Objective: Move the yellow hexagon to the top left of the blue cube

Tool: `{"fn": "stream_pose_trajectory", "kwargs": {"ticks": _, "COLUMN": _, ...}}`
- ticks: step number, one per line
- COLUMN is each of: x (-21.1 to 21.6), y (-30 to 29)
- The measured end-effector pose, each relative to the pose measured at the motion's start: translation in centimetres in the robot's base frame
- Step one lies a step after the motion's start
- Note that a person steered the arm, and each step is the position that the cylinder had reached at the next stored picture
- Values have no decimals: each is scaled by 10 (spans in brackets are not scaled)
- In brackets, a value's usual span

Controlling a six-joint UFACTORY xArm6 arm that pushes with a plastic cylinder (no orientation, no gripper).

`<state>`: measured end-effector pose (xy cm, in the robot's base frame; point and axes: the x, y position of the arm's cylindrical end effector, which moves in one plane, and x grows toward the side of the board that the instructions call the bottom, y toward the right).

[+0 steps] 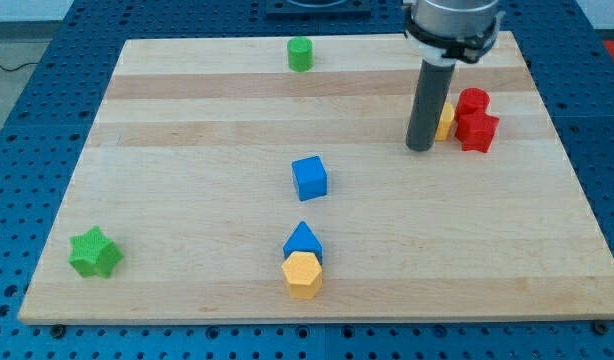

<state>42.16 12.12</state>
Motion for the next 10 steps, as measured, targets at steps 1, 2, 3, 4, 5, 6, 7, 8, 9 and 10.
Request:
{"fn": "stream_pose_trajectory", "kwargs": {"ticks": 1, "x": 18, "y": 6}}
{"fn": "stream_pose_trajectory", "kwargs": {"ticks": 2, "x": 2, "y": 10}}
{"fn": "stream_pose_trajectory", "kwargs": {"ticks": 3, "x": -22, "y": 10}}
{"fn": "stream_pose_trajectory", "kwargs": {"ticks": 4, "x": -17, "y": 10}}
{"fn": "stream_pose_trajectory", "kwargs": {"ticks": 5, "x": 42, "y": 19}}
{"fn": "stream_pose_trajectory", "kwargs": {"ticks": 6, "x": 111, "y": 47}}
{"fn": "stream_pose_trajectory", "kwargs": {"ticks": 7, "x": 189, "y": 26}}
{"fn": "stream_pose_trajectory", "kwargs": {"ticks": 8, "x": 197, "y": -9}}
{"fn": "stream_pose_trajectory", "kwargs": {"ticks": 9, "x": 186, "y": -88}}
{"fn": "stream_pose_trajectory", "kwargs": {"ticks": 10, "x": 177, "y": -157}}
